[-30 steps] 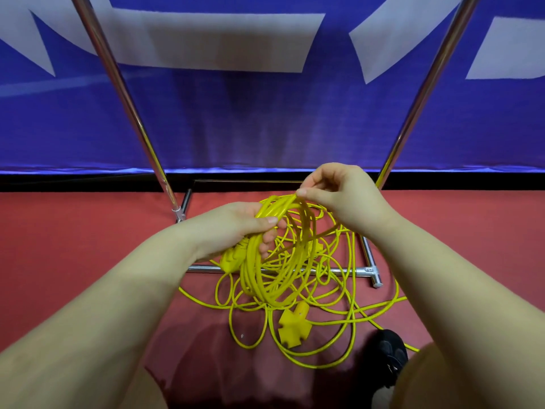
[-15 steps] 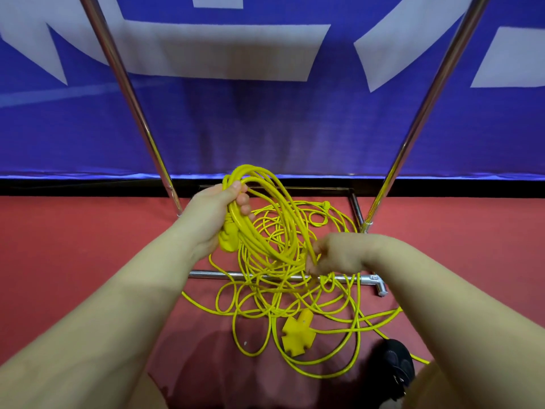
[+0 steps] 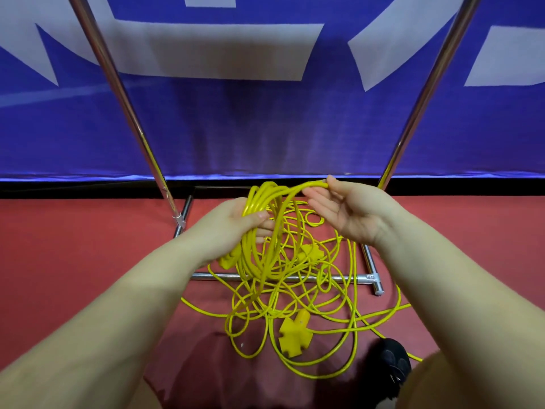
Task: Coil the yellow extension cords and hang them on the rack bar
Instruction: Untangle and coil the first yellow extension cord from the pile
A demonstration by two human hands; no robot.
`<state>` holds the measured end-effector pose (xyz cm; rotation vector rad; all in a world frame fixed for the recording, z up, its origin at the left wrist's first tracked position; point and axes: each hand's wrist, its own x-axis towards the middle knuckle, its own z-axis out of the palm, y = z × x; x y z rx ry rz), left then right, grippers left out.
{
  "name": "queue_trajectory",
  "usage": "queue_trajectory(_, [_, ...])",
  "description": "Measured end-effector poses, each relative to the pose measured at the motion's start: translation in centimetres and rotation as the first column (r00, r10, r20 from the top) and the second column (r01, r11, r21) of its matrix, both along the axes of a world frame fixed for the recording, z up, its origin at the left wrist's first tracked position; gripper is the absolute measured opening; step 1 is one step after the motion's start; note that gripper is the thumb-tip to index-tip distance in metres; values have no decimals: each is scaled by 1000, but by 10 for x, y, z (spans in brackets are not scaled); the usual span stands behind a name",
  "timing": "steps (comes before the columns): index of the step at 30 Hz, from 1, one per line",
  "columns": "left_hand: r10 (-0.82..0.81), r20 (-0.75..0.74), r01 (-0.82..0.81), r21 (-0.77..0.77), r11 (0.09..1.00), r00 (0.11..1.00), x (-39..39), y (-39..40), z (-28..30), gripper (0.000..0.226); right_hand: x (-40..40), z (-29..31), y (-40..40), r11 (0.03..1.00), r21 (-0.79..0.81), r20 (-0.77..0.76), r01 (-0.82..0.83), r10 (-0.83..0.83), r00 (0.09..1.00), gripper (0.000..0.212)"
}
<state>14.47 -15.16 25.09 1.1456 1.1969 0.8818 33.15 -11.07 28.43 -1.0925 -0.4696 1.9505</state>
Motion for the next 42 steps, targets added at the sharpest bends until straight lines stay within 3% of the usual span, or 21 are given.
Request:
queue_trajectory(4, [-82, 6, 82, -34, 996, 997, 4, -2, -6, 12, 2, -1, 3, 998, -47, -166, 45, -52, 985, 30])
queue_trajectory(8, [-92, -38, 91, -20, 996, 995, 10, -5, -7, 12, -1, 0, 2, 996, -33, -219, 88, -93, 971, 28])
queue_trajectory(10, [-44, -72, 45, 14, 999, 996, 10, -4, -7, 12, -3, 2, 2, 995, 52, -157, 87, -78, 985, 27])
queue_trajectory(12, [43, -17, -42, 11, 999, 999, 10, -1, -6, 12, -4, 0, -1, 978, 203, 113, -45, 23, 993, 35])
queue_trajectory(13, [99, 43, -98, -8, 995, 994, 9, 1, -5, 13, -6, -4, -4, 945, 268, 349, -186, 85, 933, 38])
queue_trajectory(15, [215, 166, -207, -68, 976, 962, 8, 4, -2, 16, -12, -16, -15, 810, 279, 771, -516, 132, 624, 37])
queue_trajectory(16, [261, 211, -246, -94, 965, 942, 7, 5, -1, 16, -15, -24, -20, 730, 241, 866, -640, 137, 482, 34])
queue_trajectory(17, [295, 243, -275, -115, 955, 924, 6, 6, 0, 17, -20, -31, -23, 665, 208, 902, -718, 153, 403, 28])
queue_trajectory(19, [339, 274, -312, -139, 940, 900, 4, 7, 1, 22, -29, -39, -28, 611, 219, 893, -761, 189, 409, 14])
queue_trajectory(25, [400, 289, -378, -130, 917, 870, 0, 8, 0, 17, -34, -47, -25, 660, 330, 857, -674, 90, 508, 23])
queue_trajectory(27, [417, 258, -398, -125, 909, 871, -5, 10, 0, 15, -32, -47, -20, 718, 421, 816, -555, -32, 577, 18])
queue_trajectory(29, [420, 193, -406, -110, 907, 887, -12, 11, -1, 13, -23, -43, -11, 781, 487, 794, -391, -208, 572, 16])
queue_trajectory(31, [414, 104, -408, -71, 910, 905, -18, 12, -2, 10, -11, -38, -4, 799, 485, 840, -356, -313, 443, 14])
queue_trajectory(32, [404, 59, -402, -43, 915, 913, -20, 12, -3, 9, -6, -36, -2, 805, 432, 891, -407, -311, 332, 9])
queue_trajectory(35, [355, -21, -354, 22, 935, 935, -24, 11, -2, 8, -1, -31, -5, 767, 42, 984, -641, -145, -109, 12])
queue_trajectory(36, [333, -36, -332, 38, 943, 942, -25, 11, -2, 8, -2, -31, -7, 710, -43, 987, -703, -77, -139, 16])
queue_trajectory(37, [306, -56, -304, 54, 951, 950, -25, 10, -1, 8, -3, -30, -9, 655, -59, 997, -754, 6, -73, 18])
queue_trajectory(40, [195, -201, -169, 142, 975, 960, -23, 7, -2, 9, -7, -20, -16, 605, 127, 910, -786, 245, 335, 14])
queue_trajectory(42, [80, -288, -36, 153, 988, 954, -19, 3, -2, 12, -7, -16, -15, 633, 265, 840, -727, 218, 497, 15])
